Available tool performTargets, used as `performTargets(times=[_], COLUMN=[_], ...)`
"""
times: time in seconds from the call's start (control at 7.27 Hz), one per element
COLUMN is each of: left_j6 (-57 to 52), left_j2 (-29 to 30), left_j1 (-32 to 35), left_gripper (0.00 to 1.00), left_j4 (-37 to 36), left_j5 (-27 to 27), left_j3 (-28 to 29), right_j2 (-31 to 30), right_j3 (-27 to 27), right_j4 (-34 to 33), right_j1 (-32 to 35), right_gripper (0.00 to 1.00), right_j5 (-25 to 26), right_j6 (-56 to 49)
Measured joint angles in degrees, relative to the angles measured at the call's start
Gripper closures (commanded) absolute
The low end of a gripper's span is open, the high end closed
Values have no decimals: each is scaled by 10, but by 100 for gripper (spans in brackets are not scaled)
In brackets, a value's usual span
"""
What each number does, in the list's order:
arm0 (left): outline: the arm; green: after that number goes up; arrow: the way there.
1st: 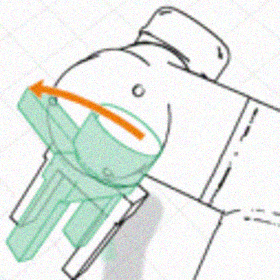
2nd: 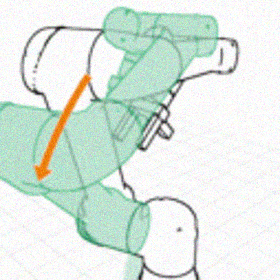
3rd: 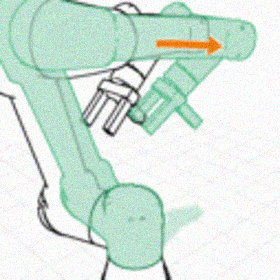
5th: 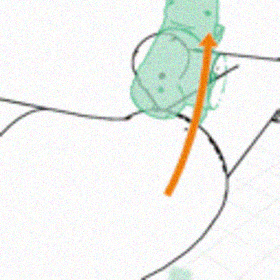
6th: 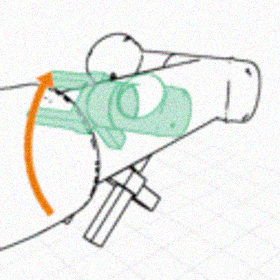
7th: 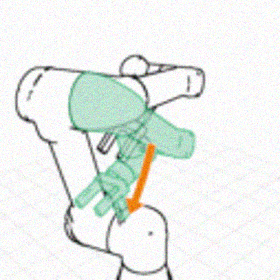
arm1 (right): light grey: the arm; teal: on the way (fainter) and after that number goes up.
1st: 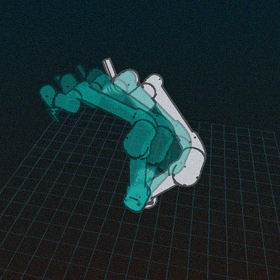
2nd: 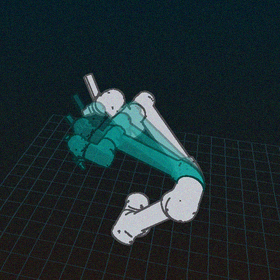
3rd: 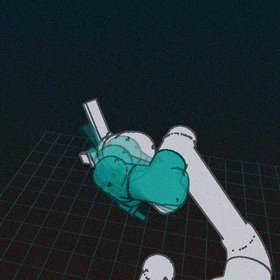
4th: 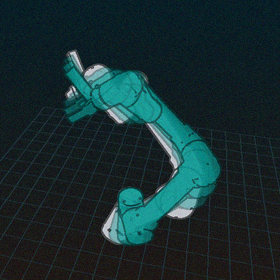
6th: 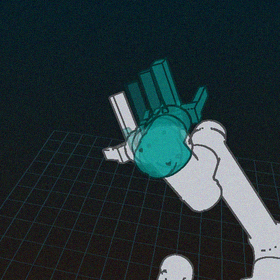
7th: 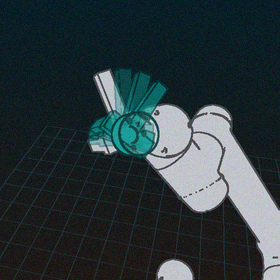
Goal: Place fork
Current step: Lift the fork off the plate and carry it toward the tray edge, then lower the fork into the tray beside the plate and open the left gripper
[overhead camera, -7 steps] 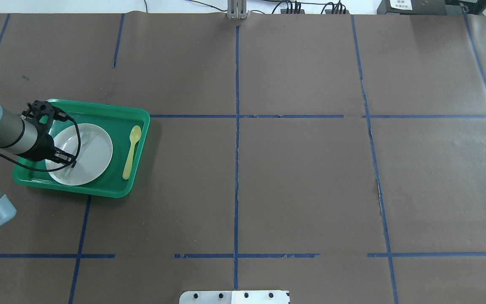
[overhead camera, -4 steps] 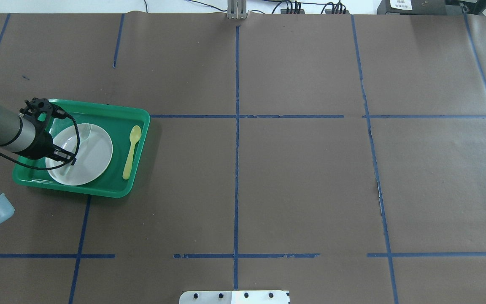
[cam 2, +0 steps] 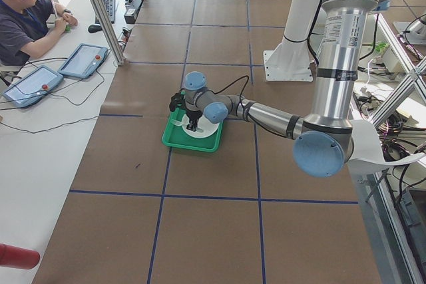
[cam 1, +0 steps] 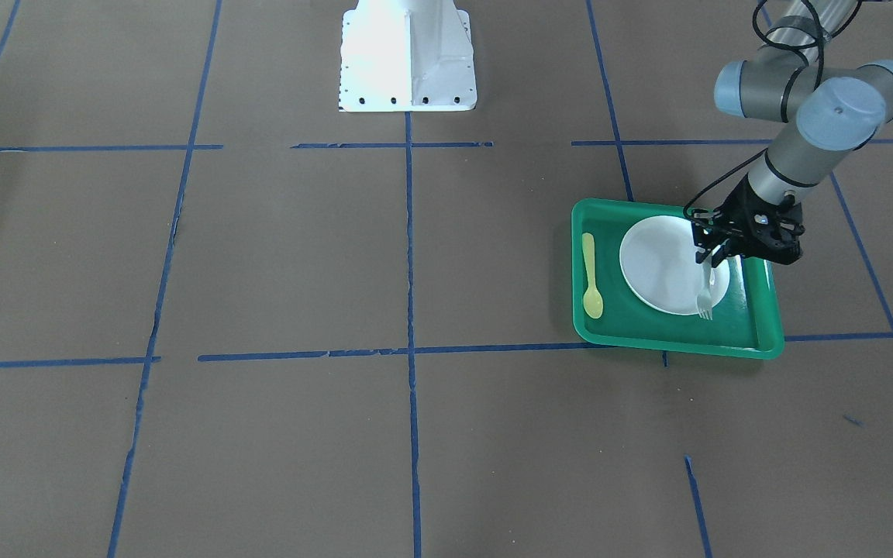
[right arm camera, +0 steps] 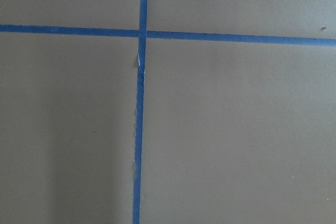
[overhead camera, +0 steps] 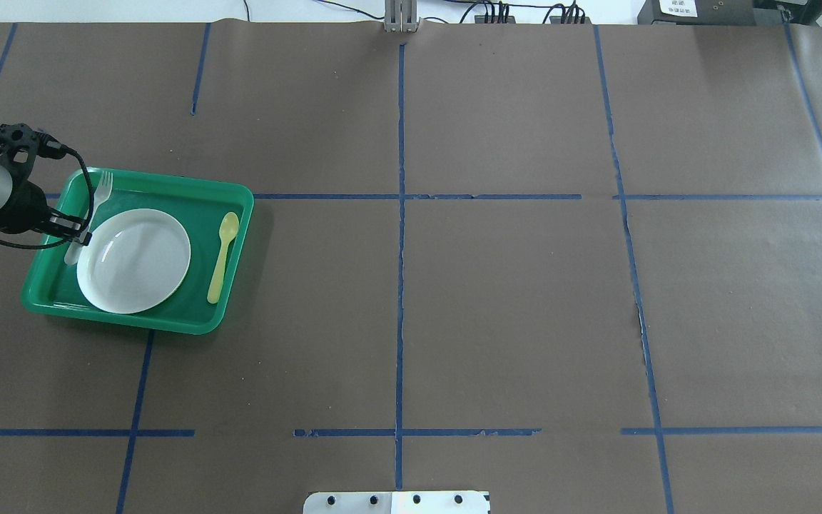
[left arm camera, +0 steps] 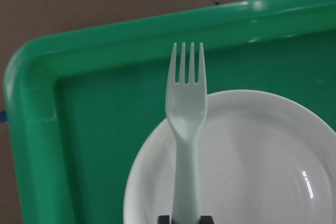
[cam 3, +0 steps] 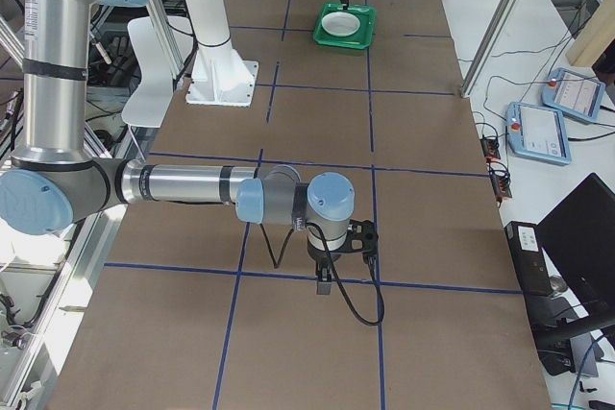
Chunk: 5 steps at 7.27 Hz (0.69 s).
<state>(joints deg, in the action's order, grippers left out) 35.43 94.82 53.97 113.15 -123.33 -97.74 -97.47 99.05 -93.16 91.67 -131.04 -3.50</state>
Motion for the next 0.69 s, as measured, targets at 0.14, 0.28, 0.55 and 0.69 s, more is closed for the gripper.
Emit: performTargets(times=[0.14,0.28,0.55,0.69], left_j6=[-2,-2,1,1], left_j2=[-1,-2,-3,-4], left_j1=[5,6,7,8], left_gripper=[100,100,100,100], left_j4=[-17,-23,-23,-23], left_j5=[-20,-30,-47,-53], left_j3=[4,10,20,21], right_j2=[0,0,0,0], right_j3=[0,0,0,0], right_j4=[0,0,0,0], right_j1=[0,0,0,0], right_gripper=[0,0,0,0], right_j5=[0,0,0,0], right_j6=[0,0,0,0])
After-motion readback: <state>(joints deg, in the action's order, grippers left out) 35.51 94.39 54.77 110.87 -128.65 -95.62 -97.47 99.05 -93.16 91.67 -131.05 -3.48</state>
